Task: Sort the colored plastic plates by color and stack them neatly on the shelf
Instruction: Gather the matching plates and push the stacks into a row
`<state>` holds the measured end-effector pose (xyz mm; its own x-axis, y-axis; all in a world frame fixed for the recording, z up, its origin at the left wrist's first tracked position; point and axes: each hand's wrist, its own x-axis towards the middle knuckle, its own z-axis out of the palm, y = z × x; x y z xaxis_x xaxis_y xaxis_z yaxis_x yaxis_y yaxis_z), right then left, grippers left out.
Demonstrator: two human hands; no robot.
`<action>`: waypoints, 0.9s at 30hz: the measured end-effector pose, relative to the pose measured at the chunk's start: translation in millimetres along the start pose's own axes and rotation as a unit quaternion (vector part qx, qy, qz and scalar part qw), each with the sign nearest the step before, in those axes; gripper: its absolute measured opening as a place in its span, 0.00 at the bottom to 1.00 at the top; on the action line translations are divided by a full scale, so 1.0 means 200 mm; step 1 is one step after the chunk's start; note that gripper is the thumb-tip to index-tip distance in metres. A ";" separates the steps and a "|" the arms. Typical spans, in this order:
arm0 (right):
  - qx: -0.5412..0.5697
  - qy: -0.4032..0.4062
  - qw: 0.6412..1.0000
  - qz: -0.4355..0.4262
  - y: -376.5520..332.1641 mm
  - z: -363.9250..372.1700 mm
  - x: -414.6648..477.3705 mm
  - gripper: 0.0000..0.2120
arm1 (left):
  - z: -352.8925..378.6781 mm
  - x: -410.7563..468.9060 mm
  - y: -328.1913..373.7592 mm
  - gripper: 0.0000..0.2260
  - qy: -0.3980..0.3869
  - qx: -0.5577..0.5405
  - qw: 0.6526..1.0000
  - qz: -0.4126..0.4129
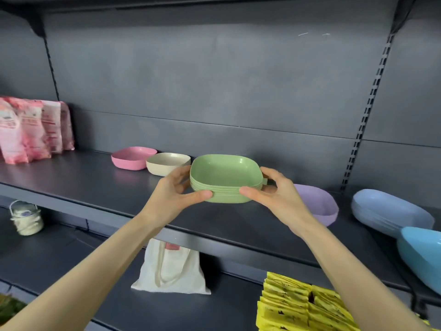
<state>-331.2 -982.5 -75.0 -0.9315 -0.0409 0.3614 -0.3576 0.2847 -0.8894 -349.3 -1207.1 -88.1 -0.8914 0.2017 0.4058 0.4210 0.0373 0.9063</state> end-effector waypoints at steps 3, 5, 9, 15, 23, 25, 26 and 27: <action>0.002 -0.002 1.000 0.012 0.07 0.11 0.15 0.21 | -0.12 0.12 -0.10 0.29 0.009 0.006 1.000 -0.003; 0.003 -0.002 1.000 0.019 0.10 0.17 0.24 0.24 | -0.19 0.19 -0.15 0.31 0.015 0.017 1.000 -0.010; 0.007 -0.001 0.999 0.043 0.20 0.30 0.42 0.26 | -0.32 0.34 -0.28 0.32 0.016 0.036 0.999 -0.030; -0.006 0.005 0.997 0.075 0.27 0.43 0.57 0.20 | -0.45 0.51 -0.44 0.23 -0.004 0.044 0.998 -0.046; -0.046 0.035 0.992 0.115 0.34 0.53 0.65 0.19 | -0.53 0.64 -0.59 0.23 -0.059 0.034 0.997 -0.027; -0.048 0.039 0.991 0.120 0.35 0.56 0.66 0.18 | -0.55 0.66 -0.63 0.23 -0.077 0.017 0.997 -0.026; -0.047 0.041 0.991 0.121 0.35 0.57 0.66 0.19 | -0.55 0.68 -0.65 0.23 -0.079 0.009 0.996 -0.028; -0.045 0.044 0.991 0.121 0.36 0.58 0.67 0.19 | -0.56 0.69 -0.68 0.23 -0.078 0.004 0.996 -0.030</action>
<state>-488.3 -1079.2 -122.9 -0.9785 0.1215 0.1666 -0.1131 0.3596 -0.9262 -547.4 -1293.9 -142.1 -0.8783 0.3492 0.3265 0.3695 0.0622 0.9272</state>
